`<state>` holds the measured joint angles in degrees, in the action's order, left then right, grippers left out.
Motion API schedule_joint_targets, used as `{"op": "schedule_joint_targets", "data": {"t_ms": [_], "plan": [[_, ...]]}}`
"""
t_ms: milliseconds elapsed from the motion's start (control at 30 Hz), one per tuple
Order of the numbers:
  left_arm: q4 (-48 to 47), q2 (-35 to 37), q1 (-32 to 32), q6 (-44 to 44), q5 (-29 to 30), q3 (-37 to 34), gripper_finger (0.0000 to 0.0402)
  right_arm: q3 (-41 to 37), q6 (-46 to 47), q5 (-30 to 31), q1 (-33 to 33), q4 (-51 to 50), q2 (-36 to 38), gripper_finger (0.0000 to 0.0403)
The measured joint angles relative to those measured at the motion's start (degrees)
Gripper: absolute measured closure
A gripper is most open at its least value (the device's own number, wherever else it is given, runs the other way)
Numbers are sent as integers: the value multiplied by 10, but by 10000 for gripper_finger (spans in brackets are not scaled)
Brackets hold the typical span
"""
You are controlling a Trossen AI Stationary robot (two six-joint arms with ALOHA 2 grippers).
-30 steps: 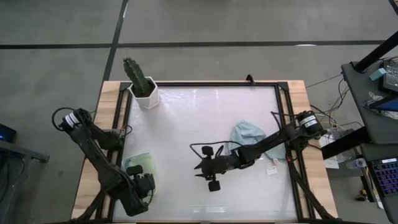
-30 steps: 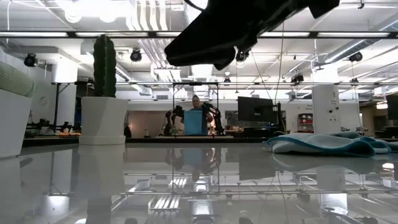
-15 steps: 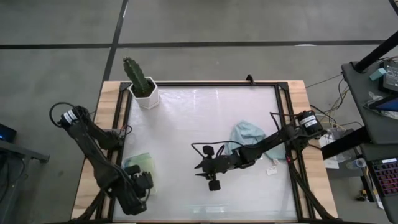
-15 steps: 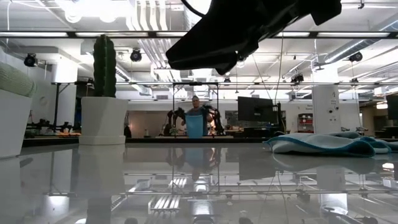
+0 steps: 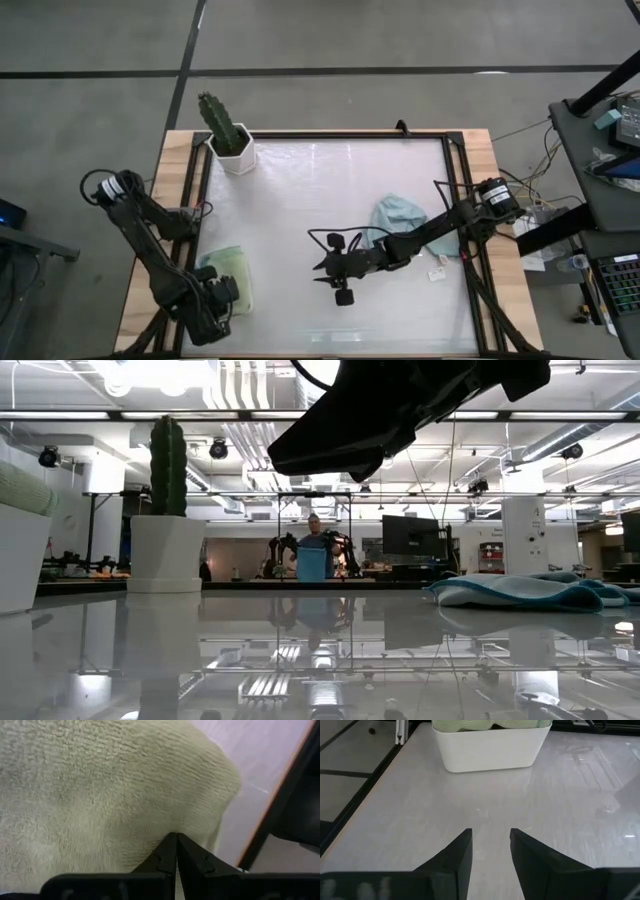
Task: Fold microfiber towels
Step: Put the green microfiber towel into the white bin
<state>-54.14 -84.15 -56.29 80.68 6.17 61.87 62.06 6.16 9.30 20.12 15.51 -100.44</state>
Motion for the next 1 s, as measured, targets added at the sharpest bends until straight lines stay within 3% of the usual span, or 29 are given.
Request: {"op": "schedule_joint_targets", "data": {"t_ms": [400,567,633,833,1000], "plan": [[-5,34,4,13,-27,33,402,0,-2,0,0,-2,0,280],[-49,57,13,15,-20,38,402,0,-8,0,0,-2,0,280],[-92,62,21,15,11,38,402,0,-8,0,0,-1,0,280],[-197,63,45,15,174,18,402,0,-8,13,0,2,-1,280],[-187,63,63,16,197,-35,402,0,-8,14,0,2,-1,280]]}}
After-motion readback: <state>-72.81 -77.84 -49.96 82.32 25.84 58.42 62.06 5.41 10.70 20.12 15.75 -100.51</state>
